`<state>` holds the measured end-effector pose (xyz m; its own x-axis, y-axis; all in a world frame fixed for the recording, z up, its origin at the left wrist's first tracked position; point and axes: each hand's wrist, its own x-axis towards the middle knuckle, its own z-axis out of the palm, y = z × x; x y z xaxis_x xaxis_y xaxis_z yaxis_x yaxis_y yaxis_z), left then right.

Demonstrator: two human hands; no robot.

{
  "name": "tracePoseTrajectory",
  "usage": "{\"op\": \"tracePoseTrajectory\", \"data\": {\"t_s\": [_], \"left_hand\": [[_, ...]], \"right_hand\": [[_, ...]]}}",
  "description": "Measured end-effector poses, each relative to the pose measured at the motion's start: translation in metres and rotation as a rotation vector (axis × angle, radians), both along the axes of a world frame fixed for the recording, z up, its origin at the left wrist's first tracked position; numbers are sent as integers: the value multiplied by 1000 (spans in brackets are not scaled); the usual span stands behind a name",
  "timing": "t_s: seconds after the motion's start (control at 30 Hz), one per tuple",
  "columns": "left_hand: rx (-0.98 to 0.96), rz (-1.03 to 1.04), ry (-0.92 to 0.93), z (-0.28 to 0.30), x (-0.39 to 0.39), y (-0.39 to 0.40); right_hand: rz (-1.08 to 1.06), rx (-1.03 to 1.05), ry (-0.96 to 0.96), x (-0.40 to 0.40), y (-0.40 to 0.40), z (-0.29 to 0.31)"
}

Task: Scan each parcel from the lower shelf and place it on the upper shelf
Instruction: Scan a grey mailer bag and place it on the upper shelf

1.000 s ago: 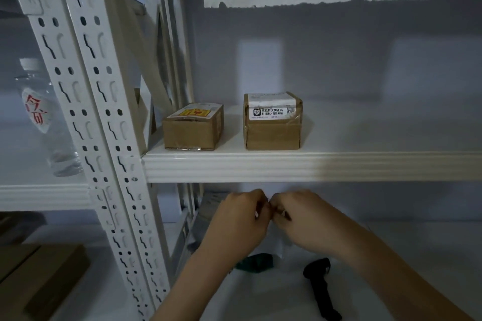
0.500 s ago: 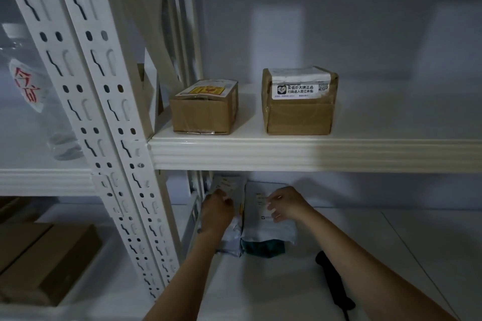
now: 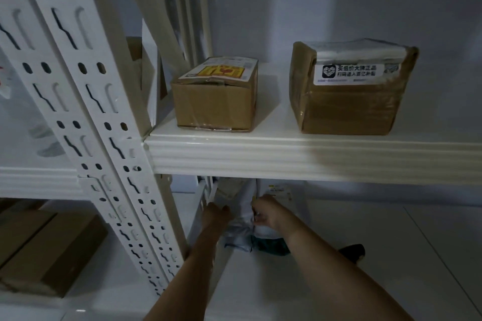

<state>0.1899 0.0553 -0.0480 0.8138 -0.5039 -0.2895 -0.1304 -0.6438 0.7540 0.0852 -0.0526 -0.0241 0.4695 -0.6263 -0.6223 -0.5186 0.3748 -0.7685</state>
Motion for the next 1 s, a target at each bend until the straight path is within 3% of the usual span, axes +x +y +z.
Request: {"op": "tracePoseTrajectory", "data": {"t_s": [0.13, 0.27, 0.43, 0.57, 0.67, 0.83, 0.9, 1.0], "left_hand": [[-117, 37, 16, 3, 2, -5], [-269, 31, 114, 8, 2, -8], [-500, -30, 357, 17, -1, -6], [-542, -264, 578, 37, -23, 1], [-547, -395, 625, 42, -49, 2], [-575, -249, 722, 26, -92, -5], [-576, -268, 754, 19, -107, 0], [-561, -288, 767, 5, -122, 10]], "right_hand": [[-21, -112, 4, 10, -14, -14], [-74, -171, -109, -5, -21, -6], [-80, -64, -289, -47, -25, 19], [4, 29, -456, -94, -29, 30], [62, 15, -396, -121, -31, 28], [8, 16, -413, -158, -25, 12], [5, -83, -320, -174, -20, 6], [-238, -295, -82, -199, -30, -24]]}}
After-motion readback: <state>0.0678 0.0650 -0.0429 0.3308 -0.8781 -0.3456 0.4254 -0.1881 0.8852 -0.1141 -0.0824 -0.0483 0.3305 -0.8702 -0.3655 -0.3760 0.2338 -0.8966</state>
